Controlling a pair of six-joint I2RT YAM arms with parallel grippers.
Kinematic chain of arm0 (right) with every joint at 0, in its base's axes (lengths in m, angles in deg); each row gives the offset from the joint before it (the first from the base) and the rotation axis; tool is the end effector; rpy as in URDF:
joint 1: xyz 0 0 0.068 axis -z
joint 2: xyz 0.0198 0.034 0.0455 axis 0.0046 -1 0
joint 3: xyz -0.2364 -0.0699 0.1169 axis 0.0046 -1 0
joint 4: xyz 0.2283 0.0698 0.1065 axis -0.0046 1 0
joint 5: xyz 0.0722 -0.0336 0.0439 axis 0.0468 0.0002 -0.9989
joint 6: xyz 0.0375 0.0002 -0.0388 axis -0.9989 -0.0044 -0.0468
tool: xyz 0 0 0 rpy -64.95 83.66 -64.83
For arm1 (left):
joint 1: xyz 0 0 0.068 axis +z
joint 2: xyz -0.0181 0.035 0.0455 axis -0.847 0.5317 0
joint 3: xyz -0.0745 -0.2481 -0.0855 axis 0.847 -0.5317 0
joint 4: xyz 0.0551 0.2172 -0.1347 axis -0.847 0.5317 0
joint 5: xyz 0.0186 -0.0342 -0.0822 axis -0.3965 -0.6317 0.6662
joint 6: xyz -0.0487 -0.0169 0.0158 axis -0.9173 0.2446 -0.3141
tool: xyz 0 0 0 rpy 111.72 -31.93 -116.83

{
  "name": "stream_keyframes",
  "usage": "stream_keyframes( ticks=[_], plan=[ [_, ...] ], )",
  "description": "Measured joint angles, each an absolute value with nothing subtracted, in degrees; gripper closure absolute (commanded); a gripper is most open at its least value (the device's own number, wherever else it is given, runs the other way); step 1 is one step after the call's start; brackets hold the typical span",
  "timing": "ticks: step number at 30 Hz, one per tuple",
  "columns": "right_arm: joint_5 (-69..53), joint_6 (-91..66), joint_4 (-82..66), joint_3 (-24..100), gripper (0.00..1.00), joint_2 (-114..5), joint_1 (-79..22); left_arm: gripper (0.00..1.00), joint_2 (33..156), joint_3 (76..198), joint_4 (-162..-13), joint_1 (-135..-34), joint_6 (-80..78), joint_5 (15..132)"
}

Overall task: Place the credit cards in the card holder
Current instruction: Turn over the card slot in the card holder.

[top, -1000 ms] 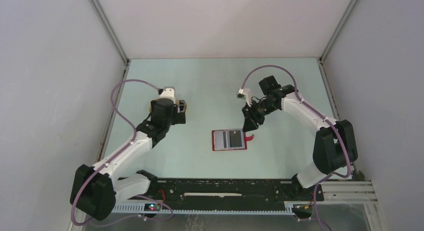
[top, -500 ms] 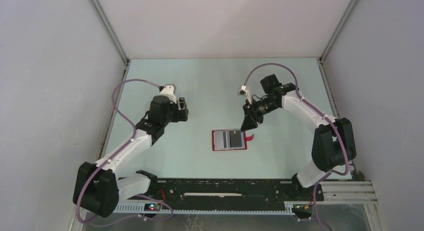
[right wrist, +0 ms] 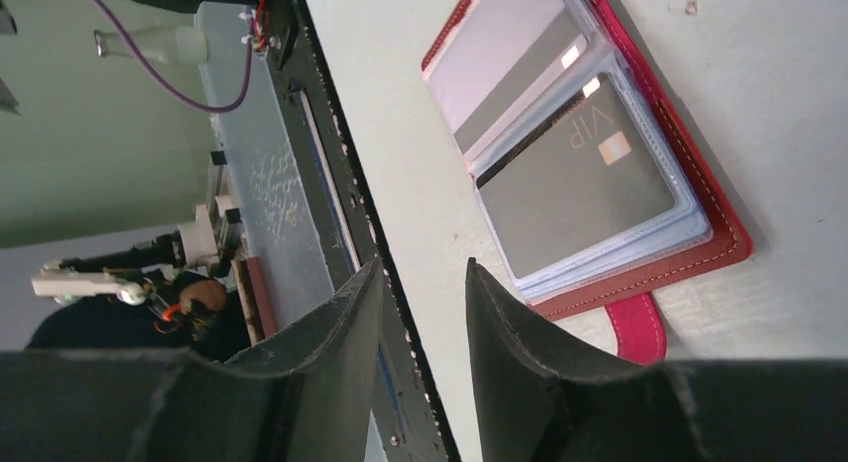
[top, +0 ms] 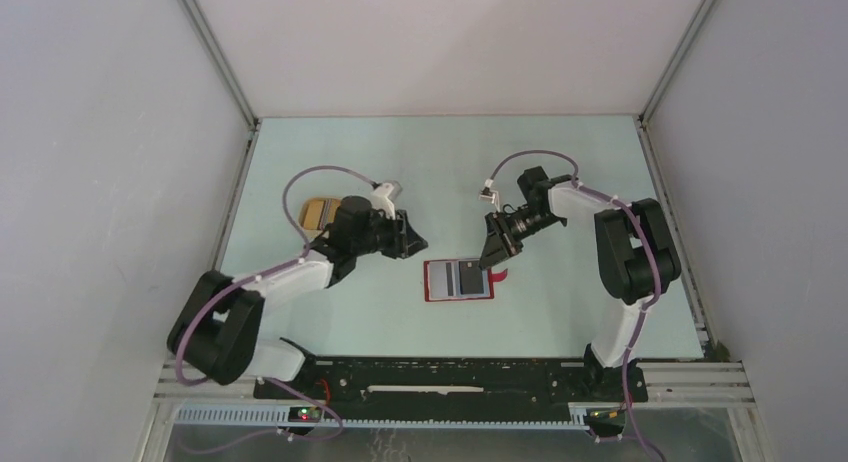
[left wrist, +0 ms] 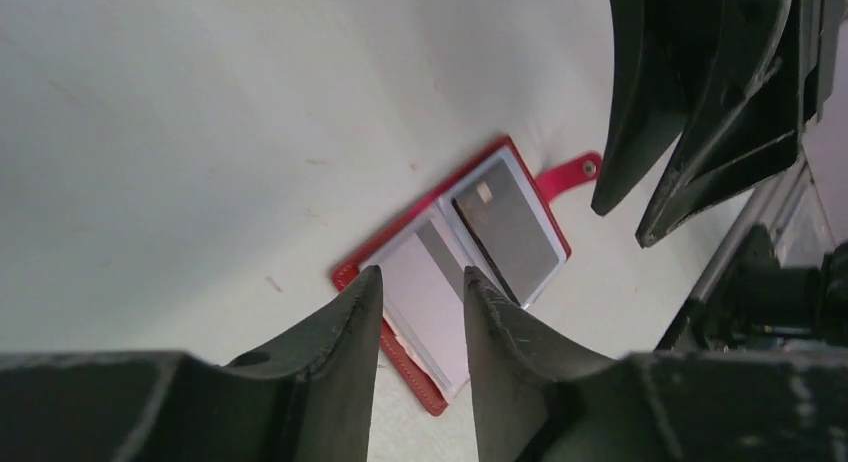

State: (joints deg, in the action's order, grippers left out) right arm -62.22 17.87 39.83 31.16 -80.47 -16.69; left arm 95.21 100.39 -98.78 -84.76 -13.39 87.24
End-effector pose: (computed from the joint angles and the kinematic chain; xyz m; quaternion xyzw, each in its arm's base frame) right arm 0.3078 0.1267 0.1720 -0.3117 0.7972 0.5140 0.0564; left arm 0.2407 -0.1371 0.2052 0.1195 0.8377 -0.3666 0.3867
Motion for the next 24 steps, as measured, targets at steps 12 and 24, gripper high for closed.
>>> stream_keyframes(
  ticks=[12,24],
  plan=[
    [-55.1,6.2,31.5,28.1,0.57,-85.0,-17.1,0.76,112.5,101.0,-102.0,-91.4,-14.8,92.2],
    [-52.1,1.1,30.2,27.6,0.55,-86.8,-16.3,0.77,113.3,101.5,-102.2,-92.4,-14.8,90.8]
  ],
)
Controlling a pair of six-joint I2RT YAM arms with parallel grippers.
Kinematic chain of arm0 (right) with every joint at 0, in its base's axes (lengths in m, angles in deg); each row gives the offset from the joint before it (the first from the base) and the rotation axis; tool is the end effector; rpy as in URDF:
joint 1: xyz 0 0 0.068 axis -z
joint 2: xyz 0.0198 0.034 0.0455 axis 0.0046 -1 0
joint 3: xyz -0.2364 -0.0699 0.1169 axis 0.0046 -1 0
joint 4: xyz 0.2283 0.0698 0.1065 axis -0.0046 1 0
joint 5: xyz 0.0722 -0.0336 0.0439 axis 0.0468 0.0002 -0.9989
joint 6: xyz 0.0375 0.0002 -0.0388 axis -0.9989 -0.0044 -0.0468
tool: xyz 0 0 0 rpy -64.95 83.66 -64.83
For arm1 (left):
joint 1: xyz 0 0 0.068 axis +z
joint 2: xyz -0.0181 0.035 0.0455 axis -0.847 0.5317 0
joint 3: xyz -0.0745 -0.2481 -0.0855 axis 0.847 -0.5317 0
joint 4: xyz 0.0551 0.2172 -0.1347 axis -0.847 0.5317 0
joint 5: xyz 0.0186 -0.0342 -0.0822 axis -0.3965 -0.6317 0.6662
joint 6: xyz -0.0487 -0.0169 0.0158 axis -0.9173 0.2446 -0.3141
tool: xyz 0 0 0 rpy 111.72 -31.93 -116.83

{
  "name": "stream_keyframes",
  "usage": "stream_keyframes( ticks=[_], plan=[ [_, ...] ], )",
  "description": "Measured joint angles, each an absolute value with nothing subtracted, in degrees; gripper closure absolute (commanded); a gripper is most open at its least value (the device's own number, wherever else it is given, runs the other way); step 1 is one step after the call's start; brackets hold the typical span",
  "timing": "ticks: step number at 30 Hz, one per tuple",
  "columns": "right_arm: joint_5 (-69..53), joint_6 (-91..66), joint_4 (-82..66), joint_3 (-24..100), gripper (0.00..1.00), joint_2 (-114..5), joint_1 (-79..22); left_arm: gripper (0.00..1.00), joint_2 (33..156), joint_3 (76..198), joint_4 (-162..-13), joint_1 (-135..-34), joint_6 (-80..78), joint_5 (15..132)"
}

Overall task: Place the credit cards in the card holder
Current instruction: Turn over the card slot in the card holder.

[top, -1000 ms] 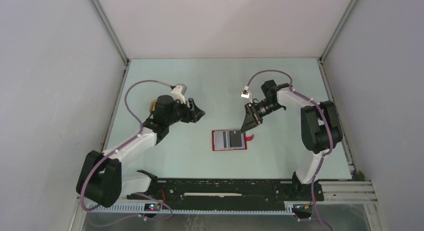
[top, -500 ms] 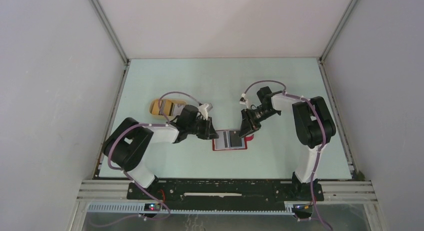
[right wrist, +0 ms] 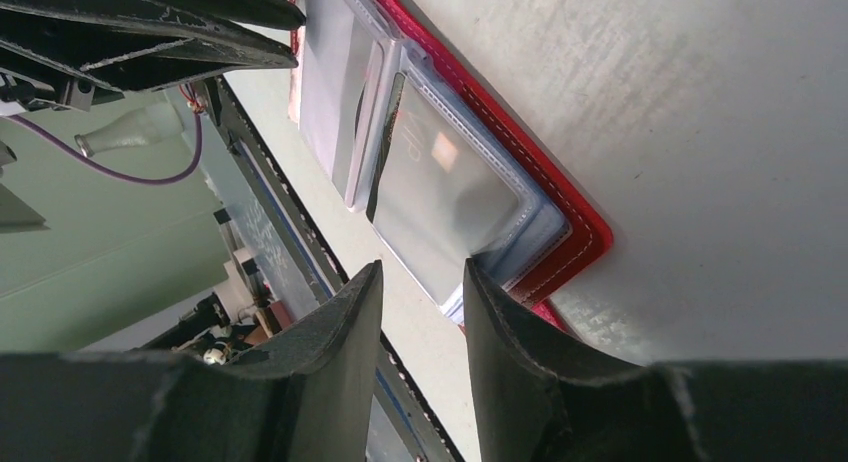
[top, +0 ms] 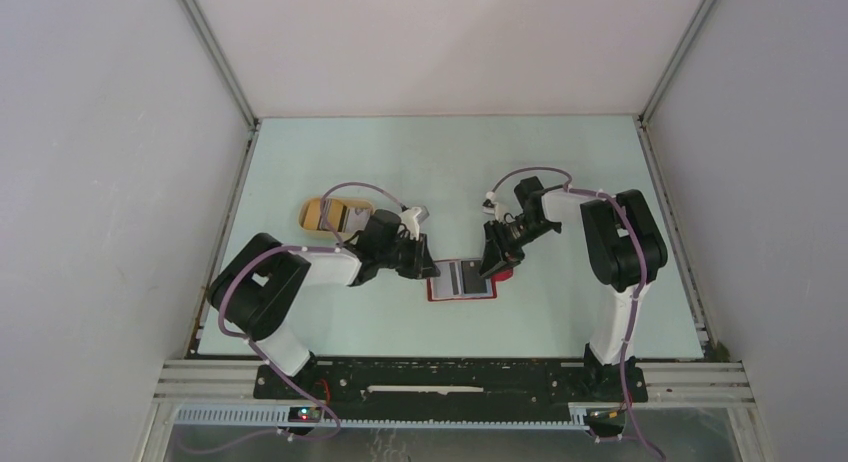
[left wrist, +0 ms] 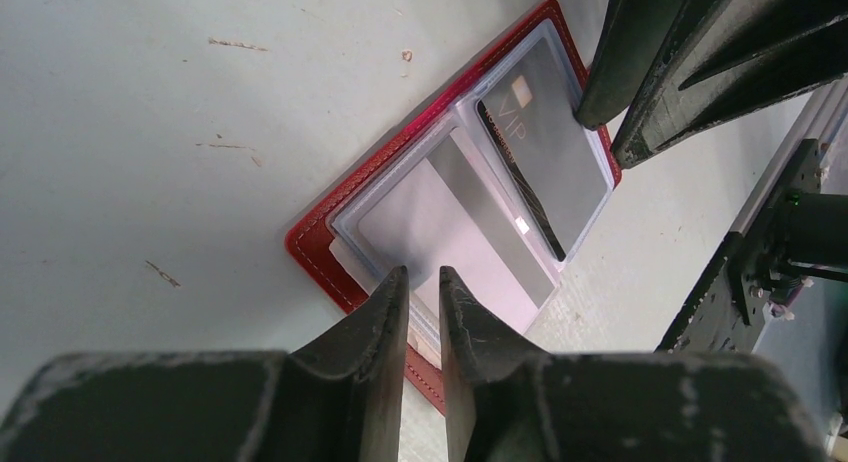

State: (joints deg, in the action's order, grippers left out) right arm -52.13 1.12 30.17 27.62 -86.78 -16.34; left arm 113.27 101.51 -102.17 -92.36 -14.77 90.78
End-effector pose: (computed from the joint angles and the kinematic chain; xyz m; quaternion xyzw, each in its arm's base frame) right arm 0.3155 0.1234 0.1190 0.1952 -0.8766 -0.4398 0.0111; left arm 0.2395 -0.1832 0.1313 0.1609 0.8785 -0.3761 0.2466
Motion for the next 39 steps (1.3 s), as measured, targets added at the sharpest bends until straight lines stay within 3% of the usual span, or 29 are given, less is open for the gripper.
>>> stream_keyframes(
  ticks=[9,15,39],
  plan=[
    [-57.5,3.4,30.2,27.6,0.57,-86.8,-16.8,0.78,113.3,101.5,-102.5,-93.0,-14.8,90.1],
    [-60.6,4.3,30.2,28.8,0.57,-86.8,-22.7,0.78,113.4,101.5,-102.9,-93.5,-14.8,89.7],
    [-53.0,-1.2,29.3,30.2,0.51,-89.2,-26.4,0.79,113.4,101.4,-103.6,-93.8,-14.9,89.7]
  ],
)
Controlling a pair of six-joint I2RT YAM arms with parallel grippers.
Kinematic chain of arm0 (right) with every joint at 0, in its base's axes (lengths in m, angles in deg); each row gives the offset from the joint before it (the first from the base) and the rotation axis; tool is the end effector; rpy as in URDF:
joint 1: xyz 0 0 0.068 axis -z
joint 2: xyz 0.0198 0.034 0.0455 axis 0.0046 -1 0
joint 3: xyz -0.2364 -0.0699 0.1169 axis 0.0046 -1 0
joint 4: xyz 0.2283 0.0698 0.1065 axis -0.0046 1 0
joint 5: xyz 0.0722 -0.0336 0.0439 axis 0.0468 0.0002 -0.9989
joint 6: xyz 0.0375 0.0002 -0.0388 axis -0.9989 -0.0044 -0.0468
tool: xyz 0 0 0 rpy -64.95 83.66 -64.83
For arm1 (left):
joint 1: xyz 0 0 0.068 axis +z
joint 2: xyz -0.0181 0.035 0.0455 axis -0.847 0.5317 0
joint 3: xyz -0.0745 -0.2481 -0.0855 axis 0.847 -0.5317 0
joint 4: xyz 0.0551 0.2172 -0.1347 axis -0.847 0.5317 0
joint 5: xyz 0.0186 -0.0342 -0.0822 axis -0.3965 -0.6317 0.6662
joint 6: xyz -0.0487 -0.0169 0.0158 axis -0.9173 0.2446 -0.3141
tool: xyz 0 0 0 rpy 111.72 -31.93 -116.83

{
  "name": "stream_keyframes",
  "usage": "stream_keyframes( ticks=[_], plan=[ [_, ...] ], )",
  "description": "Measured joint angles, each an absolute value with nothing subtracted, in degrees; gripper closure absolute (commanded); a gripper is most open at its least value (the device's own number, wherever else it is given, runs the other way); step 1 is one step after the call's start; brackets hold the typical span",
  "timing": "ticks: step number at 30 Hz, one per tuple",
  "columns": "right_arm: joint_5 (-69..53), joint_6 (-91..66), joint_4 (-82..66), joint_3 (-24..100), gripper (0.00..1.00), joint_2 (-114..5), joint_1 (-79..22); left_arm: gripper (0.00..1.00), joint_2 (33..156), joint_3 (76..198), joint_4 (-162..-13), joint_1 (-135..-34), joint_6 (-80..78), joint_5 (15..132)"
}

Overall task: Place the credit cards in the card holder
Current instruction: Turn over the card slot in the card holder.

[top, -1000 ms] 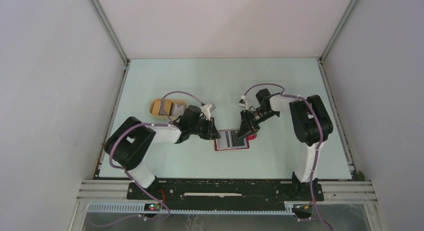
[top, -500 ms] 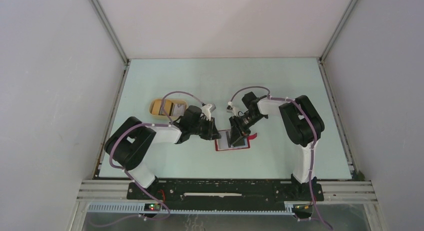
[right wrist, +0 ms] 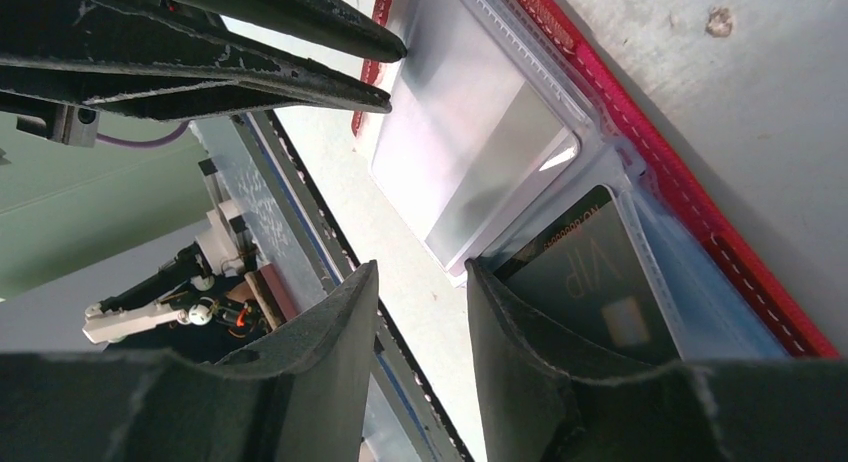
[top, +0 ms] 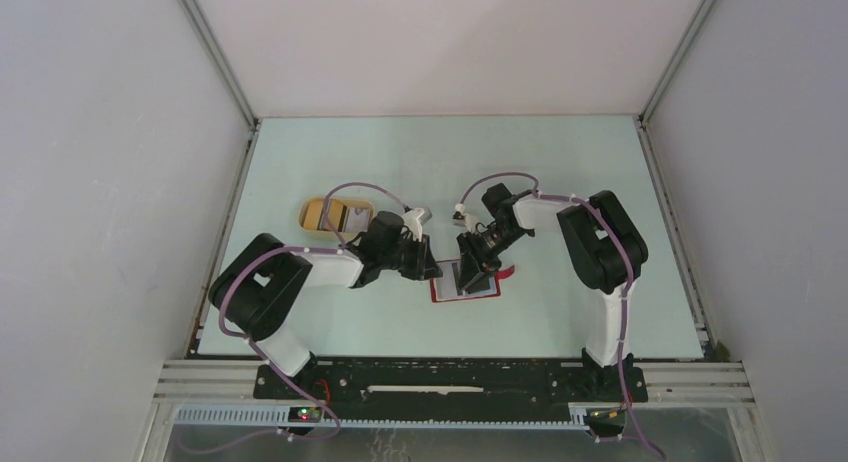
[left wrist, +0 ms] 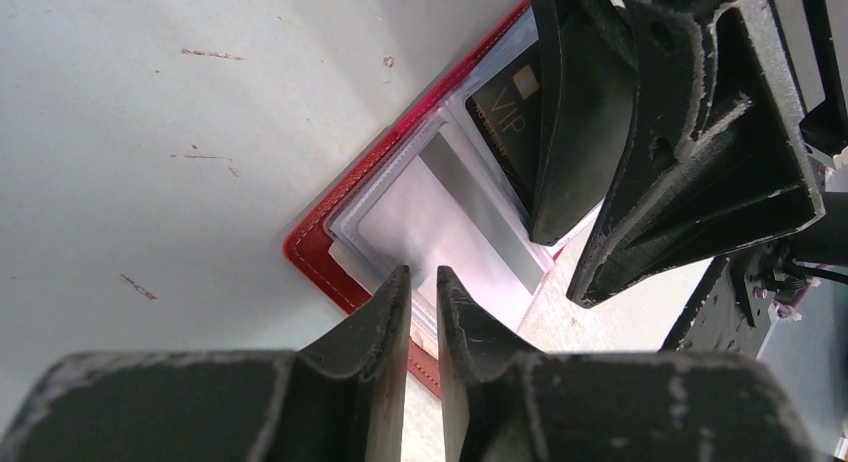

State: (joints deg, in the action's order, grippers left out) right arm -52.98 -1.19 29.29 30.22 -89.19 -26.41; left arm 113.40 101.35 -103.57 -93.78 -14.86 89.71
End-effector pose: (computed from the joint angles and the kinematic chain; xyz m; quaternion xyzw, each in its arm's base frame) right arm 0.3000 0.1825 0.1157 0.2573 -0.8567 -0.4440 0.0516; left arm 0.2362 -0.1893 0.1317 0.1691 0.8747 -0.3763 0.2544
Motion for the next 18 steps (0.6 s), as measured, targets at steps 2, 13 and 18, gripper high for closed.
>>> stream_keyframes(
  ticks=[2,13,18],
  plan=[
    [-52.5,-1.2,29.4,30.3,0.51,-89.0,-26.5,0.79,113.4,101.3,-103.7,-93.8,-14.9,89.7],
    [-49.9,-1.2,29.5,30.3,0.50,-87.5,-27.2,0.79,113.4,101.3,-103.7,-93.9,-14.9,89.7],
    [-48.6,-1.0,29.4,30.3,0.50,-86.4,-27.2,0.79,113.6,101.3,-103.9,-94.0,-14.9,89.7]
  ],
)
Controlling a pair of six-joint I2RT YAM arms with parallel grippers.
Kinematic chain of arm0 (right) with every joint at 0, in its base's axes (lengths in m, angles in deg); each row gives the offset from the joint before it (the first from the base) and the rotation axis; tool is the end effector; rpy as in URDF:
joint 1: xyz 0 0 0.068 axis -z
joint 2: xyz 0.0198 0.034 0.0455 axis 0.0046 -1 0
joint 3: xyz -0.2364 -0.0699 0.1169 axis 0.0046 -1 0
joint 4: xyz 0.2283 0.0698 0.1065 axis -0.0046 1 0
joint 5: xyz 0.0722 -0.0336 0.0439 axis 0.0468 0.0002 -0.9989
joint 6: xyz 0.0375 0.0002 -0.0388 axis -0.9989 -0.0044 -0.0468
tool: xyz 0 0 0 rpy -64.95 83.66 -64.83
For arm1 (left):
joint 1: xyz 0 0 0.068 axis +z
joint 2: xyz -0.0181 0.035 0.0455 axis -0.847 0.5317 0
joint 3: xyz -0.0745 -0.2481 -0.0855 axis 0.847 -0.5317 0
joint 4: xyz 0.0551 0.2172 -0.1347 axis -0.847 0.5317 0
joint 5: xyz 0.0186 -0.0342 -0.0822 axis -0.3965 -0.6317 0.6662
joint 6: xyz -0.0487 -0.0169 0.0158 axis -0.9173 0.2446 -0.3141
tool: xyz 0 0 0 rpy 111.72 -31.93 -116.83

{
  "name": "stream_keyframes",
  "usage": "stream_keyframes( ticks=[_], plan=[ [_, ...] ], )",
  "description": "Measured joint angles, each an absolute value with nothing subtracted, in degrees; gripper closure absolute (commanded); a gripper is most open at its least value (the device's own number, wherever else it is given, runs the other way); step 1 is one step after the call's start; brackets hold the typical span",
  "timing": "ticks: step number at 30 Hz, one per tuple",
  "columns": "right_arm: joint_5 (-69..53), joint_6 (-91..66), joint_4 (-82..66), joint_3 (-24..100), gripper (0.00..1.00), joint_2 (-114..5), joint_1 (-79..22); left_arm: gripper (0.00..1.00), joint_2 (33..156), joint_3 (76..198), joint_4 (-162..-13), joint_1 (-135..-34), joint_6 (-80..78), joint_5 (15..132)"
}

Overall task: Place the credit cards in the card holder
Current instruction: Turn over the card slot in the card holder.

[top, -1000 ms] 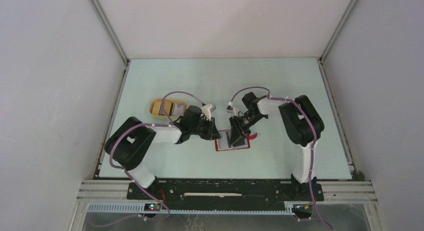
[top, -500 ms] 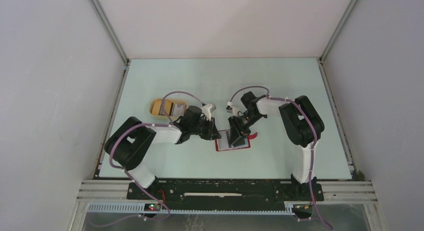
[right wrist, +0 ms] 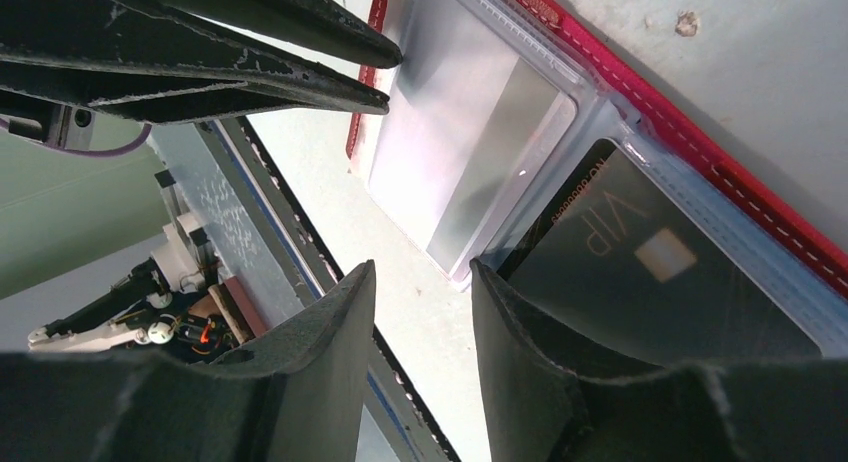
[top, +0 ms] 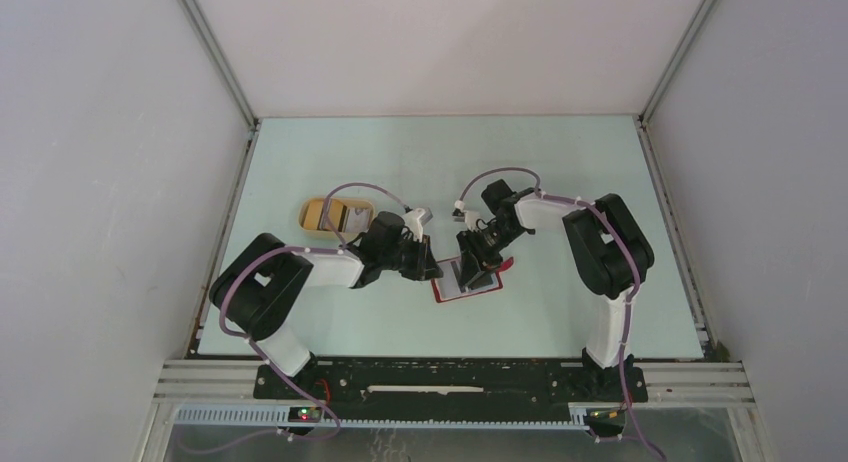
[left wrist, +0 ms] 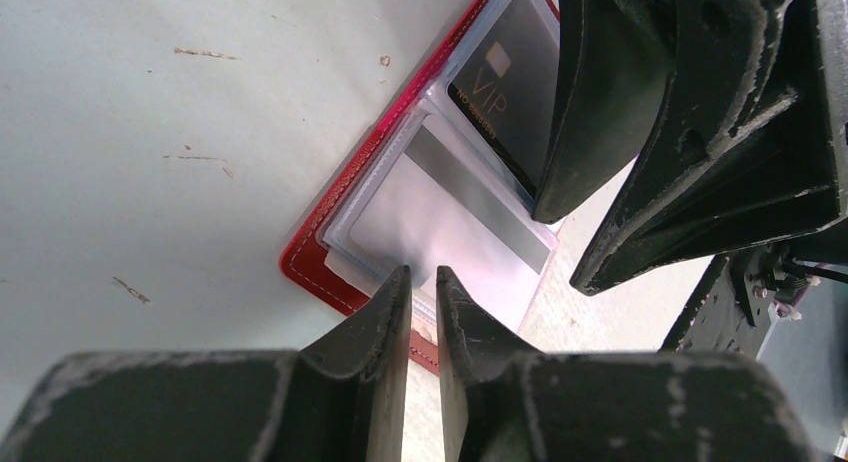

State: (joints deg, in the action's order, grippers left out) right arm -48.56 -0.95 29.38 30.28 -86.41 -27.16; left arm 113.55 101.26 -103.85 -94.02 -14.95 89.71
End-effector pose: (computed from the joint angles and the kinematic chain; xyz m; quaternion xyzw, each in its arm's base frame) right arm 0.2982 0.1848 0.1298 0.2772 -0.8669 -0.4135 0.0246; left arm 0.2354 -0.1903 0.1309 0.1703 0.8743 -0.3771 0.2536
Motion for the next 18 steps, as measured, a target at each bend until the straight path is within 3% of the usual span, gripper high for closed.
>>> stream_keyframes(
  ticks=[18],
  plan=[
    [-48.5,-0.3,28.4,30.3,0.48,-85.2,-26.1,0.79,113.9,101.3,-104.3,-94.2,-15.2,89.7]
  ],
)
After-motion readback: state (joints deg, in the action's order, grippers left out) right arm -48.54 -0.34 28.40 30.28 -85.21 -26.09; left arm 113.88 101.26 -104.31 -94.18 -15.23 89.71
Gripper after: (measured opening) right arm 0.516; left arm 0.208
